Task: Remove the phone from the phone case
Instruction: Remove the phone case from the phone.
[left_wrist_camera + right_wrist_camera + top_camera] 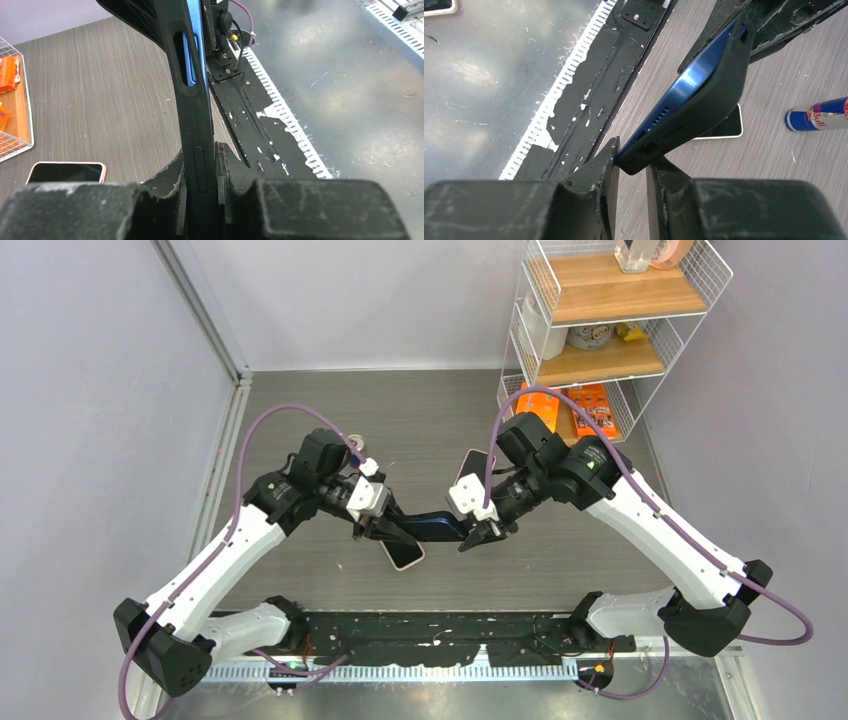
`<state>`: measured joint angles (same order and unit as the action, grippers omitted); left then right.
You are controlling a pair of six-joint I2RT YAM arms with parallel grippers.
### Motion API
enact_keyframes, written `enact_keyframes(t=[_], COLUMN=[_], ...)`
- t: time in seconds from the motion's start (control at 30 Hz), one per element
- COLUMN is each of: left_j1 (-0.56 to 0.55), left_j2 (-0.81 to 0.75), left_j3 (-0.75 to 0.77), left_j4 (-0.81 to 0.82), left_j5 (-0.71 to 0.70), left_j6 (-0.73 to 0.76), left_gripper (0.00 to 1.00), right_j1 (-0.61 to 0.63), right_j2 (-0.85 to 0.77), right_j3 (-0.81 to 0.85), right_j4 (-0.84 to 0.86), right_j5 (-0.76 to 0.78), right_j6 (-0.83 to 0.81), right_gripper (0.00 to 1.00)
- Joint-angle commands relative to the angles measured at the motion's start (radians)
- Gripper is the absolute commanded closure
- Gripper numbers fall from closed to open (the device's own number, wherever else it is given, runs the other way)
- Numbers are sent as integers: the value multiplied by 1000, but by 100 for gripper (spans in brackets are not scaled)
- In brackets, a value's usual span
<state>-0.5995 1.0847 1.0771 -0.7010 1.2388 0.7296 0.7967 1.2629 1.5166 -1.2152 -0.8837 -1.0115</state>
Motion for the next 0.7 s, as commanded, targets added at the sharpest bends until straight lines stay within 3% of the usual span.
enact_keyframes(t=[0.0,0.43,0.67], left_j1=[-31,-44,-44], left_j2=[0,5,-4], left_j3=[16,15,12], left_j4=[-114,-144,-95], left_j5=[45,18,-17], left_j6=[123,170,124], left_gripper=[100,100,100], right_j1=[-2,12,12], right_j2=[-27,-20,-32], right_j3=[60,62,37], right_j4=[-18,-20,13], right_j5=[-45,-40,2], right_j6=[-19,-16,30], right_gripper=[95,95,95])
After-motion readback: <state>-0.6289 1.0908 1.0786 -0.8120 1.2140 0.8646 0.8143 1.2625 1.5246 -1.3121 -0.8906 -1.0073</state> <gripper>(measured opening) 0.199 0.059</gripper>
